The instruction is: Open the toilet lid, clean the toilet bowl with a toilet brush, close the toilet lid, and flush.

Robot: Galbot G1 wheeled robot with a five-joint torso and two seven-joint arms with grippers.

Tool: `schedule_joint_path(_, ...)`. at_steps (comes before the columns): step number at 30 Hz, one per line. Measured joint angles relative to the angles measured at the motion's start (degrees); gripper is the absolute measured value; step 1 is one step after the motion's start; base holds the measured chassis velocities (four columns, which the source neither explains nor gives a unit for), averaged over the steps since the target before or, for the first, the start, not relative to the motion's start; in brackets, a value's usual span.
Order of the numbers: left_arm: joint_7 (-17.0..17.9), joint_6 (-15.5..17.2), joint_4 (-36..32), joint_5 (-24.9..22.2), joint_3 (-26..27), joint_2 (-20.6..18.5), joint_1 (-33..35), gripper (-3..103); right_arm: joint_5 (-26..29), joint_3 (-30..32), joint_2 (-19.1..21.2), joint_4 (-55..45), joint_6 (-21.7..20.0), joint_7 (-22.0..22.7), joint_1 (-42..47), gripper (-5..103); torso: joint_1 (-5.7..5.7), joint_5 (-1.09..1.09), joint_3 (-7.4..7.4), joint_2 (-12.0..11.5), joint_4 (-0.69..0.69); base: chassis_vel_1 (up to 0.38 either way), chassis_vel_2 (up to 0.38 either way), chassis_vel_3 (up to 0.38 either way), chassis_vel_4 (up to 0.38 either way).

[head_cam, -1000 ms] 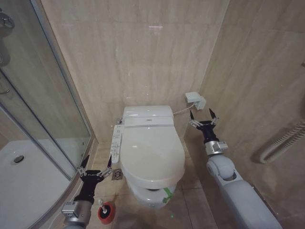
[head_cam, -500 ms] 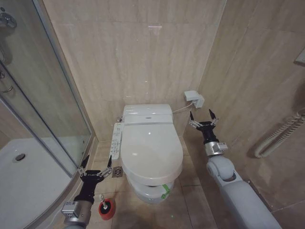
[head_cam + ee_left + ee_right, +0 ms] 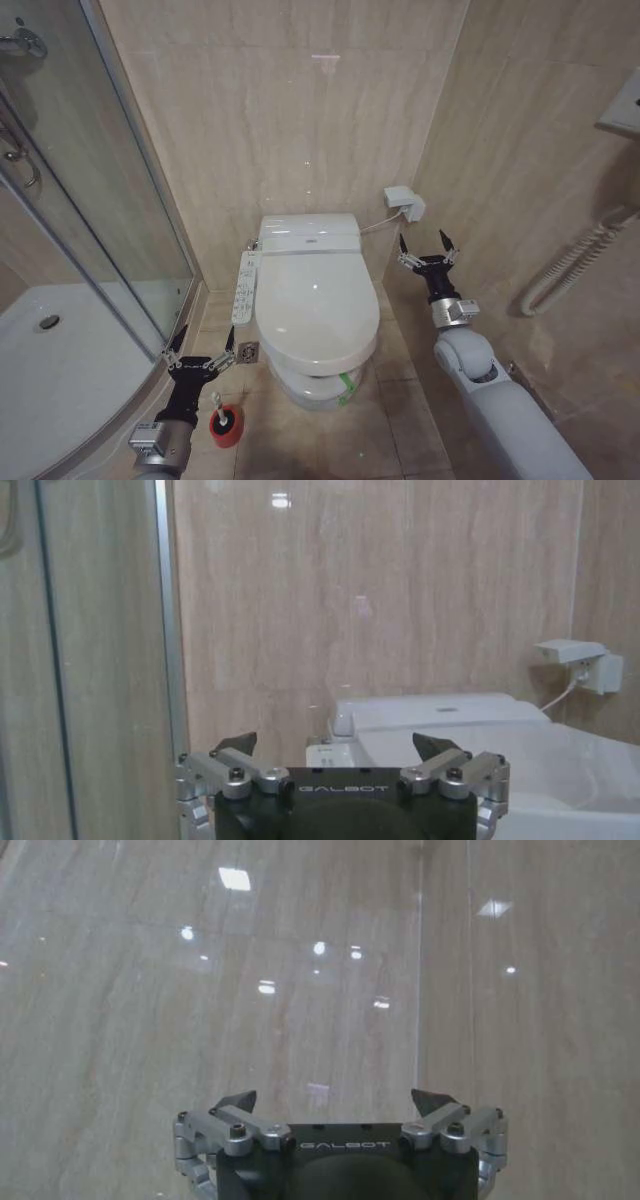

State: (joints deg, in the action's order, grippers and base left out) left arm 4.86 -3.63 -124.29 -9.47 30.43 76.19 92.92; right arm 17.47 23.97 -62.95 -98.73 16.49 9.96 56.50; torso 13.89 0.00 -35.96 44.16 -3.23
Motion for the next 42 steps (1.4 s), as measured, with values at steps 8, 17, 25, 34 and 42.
schedule_joint_path(8, 0.0, 0.0, 0.0, 0.0, 0.0, 0.0, 0.0, 100, -0.03, -0.12, -0.25, 0.33, 0.69, -0.12, -0.07, 100, -0.01, 0.0, 0.0, 0.0, 0.01, 0.063, -0.061, -0.06, 0.069)
schedule_joint_path(17, 0.0, 0.0, 0.0, 0.0, 0.0, 0.0, -0.01, 100, -0.23, 0.09, -0.27, -0.08, 0.58, -0.14, 0.82, 100, 0.01, 0.0, 0.0, 0.0, 0.02, 0.0, 0.0, 0.0, 0.0)
schedule_joint_path(25, 0.0, 0.0, 0.0, 0.0, 0.0, 0.0, 0.0, 100, -1.73, 0.4, 0.01, -1.37, 0.31, 0.25, 2.78, 100, 0.0, 0.0, 0.0, 0.0, -0.02, 0.017, -0.022, -0.017, 0.015)
schedule_joint_path(34, 0.0, 0.0, 0.0, 0.0, 0.0, 0.0, -0.01, 100, -5.11, 0.54, -0.95, -5.75, -3.64, 1.35, 6.92, 100, 0.01, 0.0, 0.0, 0.0, 0.01, 0.0, 0.0, 0.0, 0.0)
schedule_joint_path(42, 0.0, 0.0, 0.0, 0.0, 0.0, 0.0, -0.01, 100, -3.68, 2.12, 1.72, -10.26, -11.66, -1.32, 12.05, 100, 0.0, 0.0, 0.0, 0.0, 0.0, 0.0, 0.0, 0.0, 0.0)
